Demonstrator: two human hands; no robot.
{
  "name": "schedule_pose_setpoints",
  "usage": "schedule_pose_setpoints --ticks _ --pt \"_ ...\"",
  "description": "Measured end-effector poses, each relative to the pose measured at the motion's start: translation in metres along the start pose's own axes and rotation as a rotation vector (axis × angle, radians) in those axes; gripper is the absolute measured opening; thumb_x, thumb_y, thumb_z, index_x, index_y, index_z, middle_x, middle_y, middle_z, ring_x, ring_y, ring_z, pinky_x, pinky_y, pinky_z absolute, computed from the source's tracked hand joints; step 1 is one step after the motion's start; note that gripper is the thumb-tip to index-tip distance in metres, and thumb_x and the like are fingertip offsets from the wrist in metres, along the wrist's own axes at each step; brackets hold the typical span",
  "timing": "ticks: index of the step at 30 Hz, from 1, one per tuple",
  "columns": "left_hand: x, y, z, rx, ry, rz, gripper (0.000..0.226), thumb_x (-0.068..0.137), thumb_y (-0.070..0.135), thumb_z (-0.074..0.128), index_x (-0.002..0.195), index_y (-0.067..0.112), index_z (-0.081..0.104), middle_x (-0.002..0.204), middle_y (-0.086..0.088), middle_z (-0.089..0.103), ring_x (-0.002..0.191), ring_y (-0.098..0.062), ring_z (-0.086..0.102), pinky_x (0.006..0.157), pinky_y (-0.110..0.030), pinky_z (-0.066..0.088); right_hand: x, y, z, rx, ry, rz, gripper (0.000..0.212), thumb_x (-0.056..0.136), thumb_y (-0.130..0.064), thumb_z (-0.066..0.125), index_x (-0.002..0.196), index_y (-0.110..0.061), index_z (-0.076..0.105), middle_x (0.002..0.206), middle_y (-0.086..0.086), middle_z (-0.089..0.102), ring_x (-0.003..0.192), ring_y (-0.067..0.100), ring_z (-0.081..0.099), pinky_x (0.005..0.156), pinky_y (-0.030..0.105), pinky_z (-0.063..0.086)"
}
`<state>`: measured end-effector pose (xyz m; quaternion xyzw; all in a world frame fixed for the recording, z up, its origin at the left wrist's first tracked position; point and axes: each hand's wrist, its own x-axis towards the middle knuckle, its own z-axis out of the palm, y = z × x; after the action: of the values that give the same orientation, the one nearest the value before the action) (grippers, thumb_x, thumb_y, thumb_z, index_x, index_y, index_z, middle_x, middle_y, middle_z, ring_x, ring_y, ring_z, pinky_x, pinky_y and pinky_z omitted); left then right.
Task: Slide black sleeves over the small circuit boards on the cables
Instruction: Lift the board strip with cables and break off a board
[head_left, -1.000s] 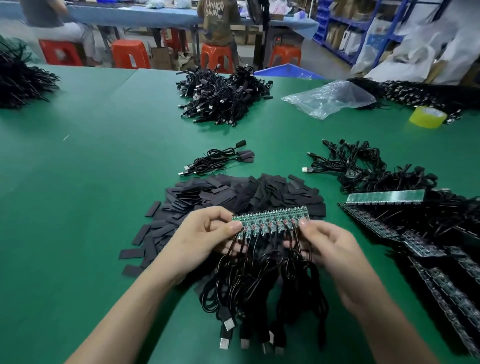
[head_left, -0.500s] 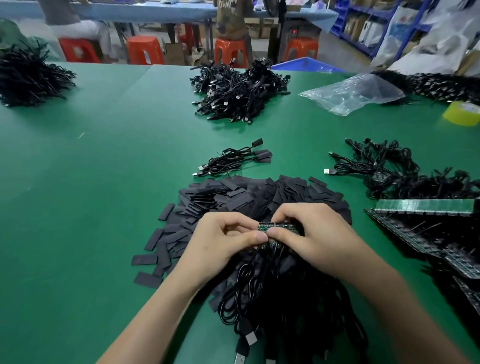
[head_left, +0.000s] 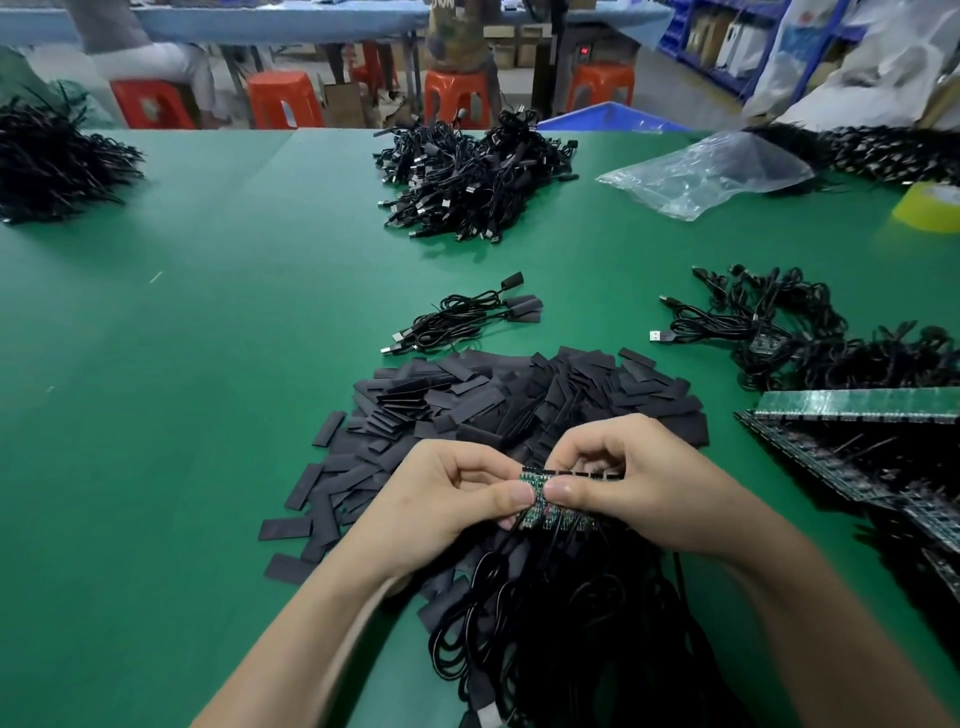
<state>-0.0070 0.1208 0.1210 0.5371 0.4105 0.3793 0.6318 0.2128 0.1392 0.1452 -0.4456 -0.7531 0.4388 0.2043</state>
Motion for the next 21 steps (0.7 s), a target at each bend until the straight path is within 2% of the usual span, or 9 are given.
schedule_pose_setpoints --ticks 3,6,7,11,13,14,16,18,21 --pt "-0.002 0.0 0.001 -0.029 -0.027 -0.028 0.006 0.072 0.019 0.081 0.078 0.018 0.083 0.071 -0.004 0.074 0.061 -0.007 0.064 0.063 -0.015 0.051 -0.002 0.004 0.001 0.093 -0.021 -0.006 0.009 0.092 -0.018 0.077 0.083 -0.018 0.074 0.067 -0.005 0.061 0.063 0.005 0.048 0.061 0.022 0.037" --pt "-0.004 0.0 0.003 -0.061 -0.042 -0.066 0.006 0.076 0.018 0.086 0.082 0.017 0.083 0.076 -0.004 0.075 0.064 -0.008 0.064 0.066 -0.016 0.051 -0.004 0.005 0.004 0.206 -0.043 -0.021 0.005 0.092 -0.016 0.076 0.087 -0.014 0.075 0.075 0.018 0.064 0.071 0.016 0.051 0.067 0.031 0.039" --pt "-0.004 0.0 0.003 -0.061 -0.044 -0.076 0.006 0.077 0.017 0.084 0.082 0.017 0.083 0.076 -0.004 0.075 0.065 -0.008 0.063 0.066 -0.016 0.051 -0.004 0.005 0.004 0.22 -0.047 -0.021 0.006 0.092 -0.018 0.077 0.088 -0.014 0.075 0.076 0.019 0.064 0.071 0.018 0.051 0.067 0.032 0.038" --pt "-0.009 0.004 -0.002 -0.106 -0.038 -0.067 0.006 0.077 0.012 0.077 0.078 0.015 0.082 0.07 -0.003 0.073 0.06 -0.007 0.064 0.062 -0.016 0.051 -0.01 0.009 -0.005 0.131 -0.052 0.066 0.013 0.092 -0.021 0.077 0.079 -0.019 0.074 0.066 -0.01 0.062 0.061 0.002 0.05 0.059 0.015 0.037" --pt "-0.012 0.008 -0.006 -0.115 -0.024 -0.02 0.005 0.076 0.012 0.079 0.075 0.017 0.081 0.067 -0.004 0.072 0.057 -0.008 0.063 0.061 -0.016 0.052 -0.017 0.011 -0.011 -0.044 0.007 0.133 0.014 0.088 -0.031 0.079 0.077 -0.024 0.075 0.064 -0.014 0.065 0.058 -0.004 0.051 0.058 0.013 0.038" --pt "-0.014 0.011 -0.007 -0.122 -0.017 0.015 0.003 0.075 0.015 0.083 0.074 0.017 0.08 0.067 -0.004 0.072 0.056 -0.008 0.063 0.06 -0.017 0.052 -0.02 0.011 -0.013 -0.176 0.06 0.15 0.015 0.086 -0.041 0.078 0.079 -0.028 0.076 0.069 -0.017 0.068 0.063 -0.004 0.056 0.062 0.016 0.042" --pt "-0.016 0.015 -0.005 -0.166 0.015 0.1 0.015 0.068 0.022 0.092 0.074 0.017 0.079 0.069 -0.004 0.073 0.058 -0.009 0.065 0.061 -0.017 0.053 -0.026 0.006 -0.01 -0.388 0.156 0.085 0.03 0.083 -0.064 0.066 0.091 -0.037 0.076 0.091 -0.023 0.07 0.091 -0.005 0.062 0.08 0.022 0.048" --pt "-0.014 0.02 0.001 -0.192 0.078 0.193 0.015 0.063 0.025 0.09 0.071 0.019 0.078 0.07 -0.001 0.073 0.059 -0.007 0.065 0.06 -0.016 0.052 -0.029 -0.006 -0.002 -0.29 0.156 -0.066 0.042 0.087 -0.071 0.055 0.105 -0.039 0.075 0.108 -0.026 0.068 0.111 -0.001 0.061 0.094 0.023 0.047" --pt "-0.01 0.029 0.009 -0.154 0.133 0.333 0.007 0.069 0.023 0.083 0.068 0.024 0.076 0.071 0.007 0.072 0.063 -0.002 0.064 0.062 -0.014 0.051 -0.03 -0.021 0.017 0.072 0.073 -0.145 0.036 0.097 -0.058 0.051 0.112 -0.033 0.072 0.109 -0.014 0.073 0.105 0.008 0.068 0.09 0.026 0.051"
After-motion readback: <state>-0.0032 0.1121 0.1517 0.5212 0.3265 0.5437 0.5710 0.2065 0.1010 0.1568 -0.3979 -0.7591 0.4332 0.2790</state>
